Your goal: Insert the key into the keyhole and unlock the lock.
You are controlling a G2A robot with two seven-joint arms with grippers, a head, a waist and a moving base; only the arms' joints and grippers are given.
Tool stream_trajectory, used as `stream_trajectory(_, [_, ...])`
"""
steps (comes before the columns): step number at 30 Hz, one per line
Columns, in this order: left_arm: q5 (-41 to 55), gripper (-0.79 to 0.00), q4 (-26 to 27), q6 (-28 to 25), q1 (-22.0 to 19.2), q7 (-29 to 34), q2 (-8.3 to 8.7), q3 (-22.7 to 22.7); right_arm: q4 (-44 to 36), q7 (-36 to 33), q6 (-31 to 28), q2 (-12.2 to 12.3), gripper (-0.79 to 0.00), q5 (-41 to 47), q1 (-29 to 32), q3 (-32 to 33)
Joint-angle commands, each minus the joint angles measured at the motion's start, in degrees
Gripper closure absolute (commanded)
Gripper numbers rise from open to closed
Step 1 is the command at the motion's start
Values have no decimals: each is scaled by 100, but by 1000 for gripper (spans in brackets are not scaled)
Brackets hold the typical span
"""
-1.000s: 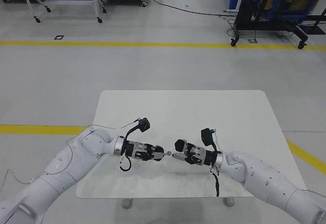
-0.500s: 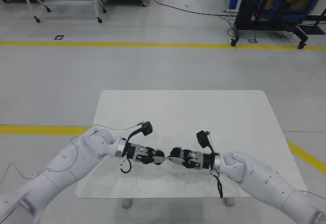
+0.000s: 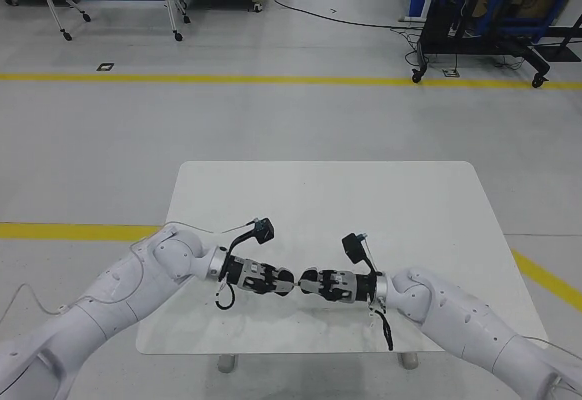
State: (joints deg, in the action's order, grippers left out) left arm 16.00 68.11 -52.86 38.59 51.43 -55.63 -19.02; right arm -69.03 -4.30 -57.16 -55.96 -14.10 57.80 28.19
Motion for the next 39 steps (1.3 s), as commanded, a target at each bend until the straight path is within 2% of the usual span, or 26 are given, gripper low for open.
stream_trajectory(1, [15,0,-17,-27,-23,-28,4,30,40,-38,-35,-25,0,8,3,23])
stream_trajectory(8, [57,0,-85,-113,-84,-114,15,109,88,-210,-84,-101,0,67,34,93])
stream_trajectory(9, [67,-114,-92,-125,-86,-126,15,116,96,-228,-84,-109,0,71,38,106])
stream_trajectory(10, [74,-499,-95,-135,-88,-136,14,125,101,-239,-84,-117,0,75,44,122])
stream_trajectory(11, [74,-785,-97,-141,-96,-142,14,133,105,-232,-84,-124,0,75,53,144])
stream_trajectory(16, [65,-785,-216,-313,-121,-314,61,35,53,143,-84,-94,0,-113,210,414])
stream_trajectory(21, [-376,-785,-241,-514,-94,-581,207,-233,-57,880,-84,77,0,-603,592,909])
stream_trajectory(25, [-1237,-785,-211,-207,13,-1494,392,-796,-214,1570,-84,254,0,-1130,962,1319])
stream_trajectory(32, [-1237,-785,-211,-207,13,-1494,392,-796,-214,1570,-84,254,0,-1130,962,1319])
stream_trajectory(33, [-1395,-785,-180,-85,13,-1482,389,-795,-214,1570,-84,254,0,-1130,962,1319])
stream_trajectory(34, [-1962,-785,-77,238,-51,-1513,389,-834,-214,1570,-84,254,0,-1130,962,1319])
stream_trajectory(36, [-2846,-785,221,817,53,-1949,406,-928,-214,1570,-84,254,0,-1130,962,1319])
stream_trajectory(39, [-3567,-785,356,696,226,-2156,560,-1177,-214,1570,-84,254,0,-1130,962,1319])
